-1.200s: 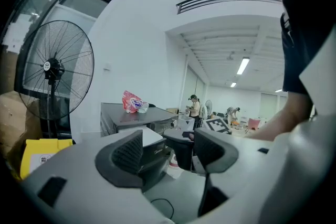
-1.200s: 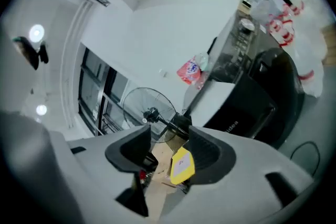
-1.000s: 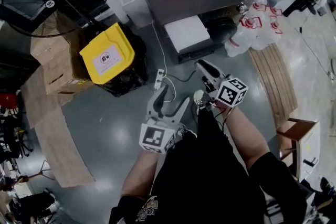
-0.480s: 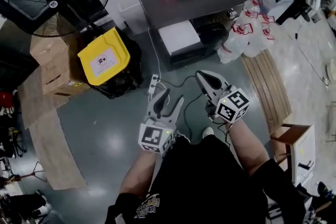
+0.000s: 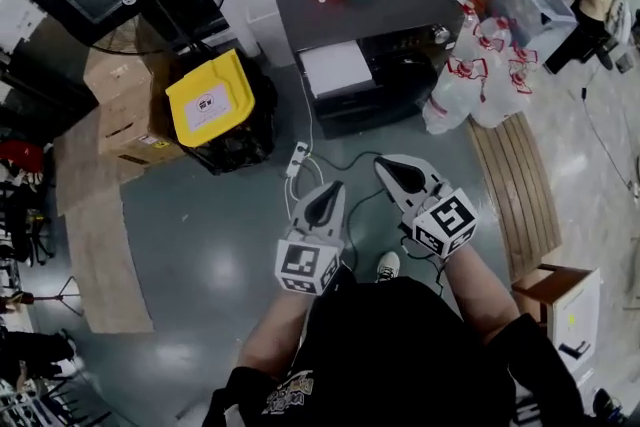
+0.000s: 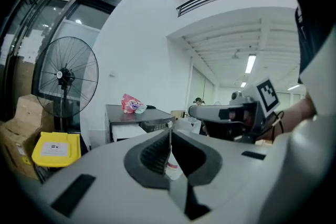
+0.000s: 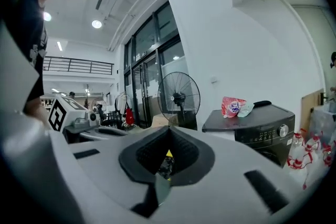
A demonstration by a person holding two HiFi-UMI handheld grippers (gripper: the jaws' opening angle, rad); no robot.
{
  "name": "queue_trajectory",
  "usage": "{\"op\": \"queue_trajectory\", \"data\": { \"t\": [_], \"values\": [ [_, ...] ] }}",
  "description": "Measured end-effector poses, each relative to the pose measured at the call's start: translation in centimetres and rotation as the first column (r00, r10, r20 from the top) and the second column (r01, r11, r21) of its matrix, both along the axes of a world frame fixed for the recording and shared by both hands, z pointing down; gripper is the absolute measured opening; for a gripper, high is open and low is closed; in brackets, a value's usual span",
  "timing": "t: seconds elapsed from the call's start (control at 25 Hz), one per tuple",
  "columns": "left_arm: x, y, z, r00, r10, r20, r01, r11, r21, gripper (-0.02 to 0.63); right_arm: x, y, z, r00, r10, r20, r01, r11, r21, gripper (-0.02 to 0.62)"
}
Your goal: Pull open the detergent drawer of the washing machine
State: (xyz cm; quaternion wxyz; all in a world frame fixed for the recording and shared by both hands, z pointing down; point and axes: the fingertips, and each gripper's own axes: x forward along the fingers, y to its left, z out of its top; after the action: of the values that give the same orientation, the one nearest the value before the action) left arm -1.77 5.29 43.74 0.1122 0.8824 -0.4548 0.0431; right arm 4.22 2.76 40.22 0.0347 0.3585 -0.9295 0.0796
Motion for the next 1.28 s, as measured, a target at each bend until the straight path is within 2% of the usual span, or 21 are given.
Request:
{"op": "queue_trajectory", "data": {
  "t": [0.12,0.44,1.28],
  "values": [
    [1.5,2.2,0.4,1.0,-0.025,0.015,0.025,1.0,-0.008,0.014,1.4,1.8,0.3,1.0,-0.021,0.002,0.021,1.0,0.002,0.003],
    [2.7,5.4,0.9,0.997,-0.074,0.021,0.074,0.997,-0.011,0.014,2.4,4.3,0.9,0.998,-0.058,0.034,0.059,0.998,-0.021,0.003],
    [3.7,5.5,-0.1,0.997,-0.062,0.035,0.061,0.998,0.015,0.014,2.7,5.7,1.2,0.996,-0.076,0.047,0.078,0.996,-0.032,0.003]
  ]
}}
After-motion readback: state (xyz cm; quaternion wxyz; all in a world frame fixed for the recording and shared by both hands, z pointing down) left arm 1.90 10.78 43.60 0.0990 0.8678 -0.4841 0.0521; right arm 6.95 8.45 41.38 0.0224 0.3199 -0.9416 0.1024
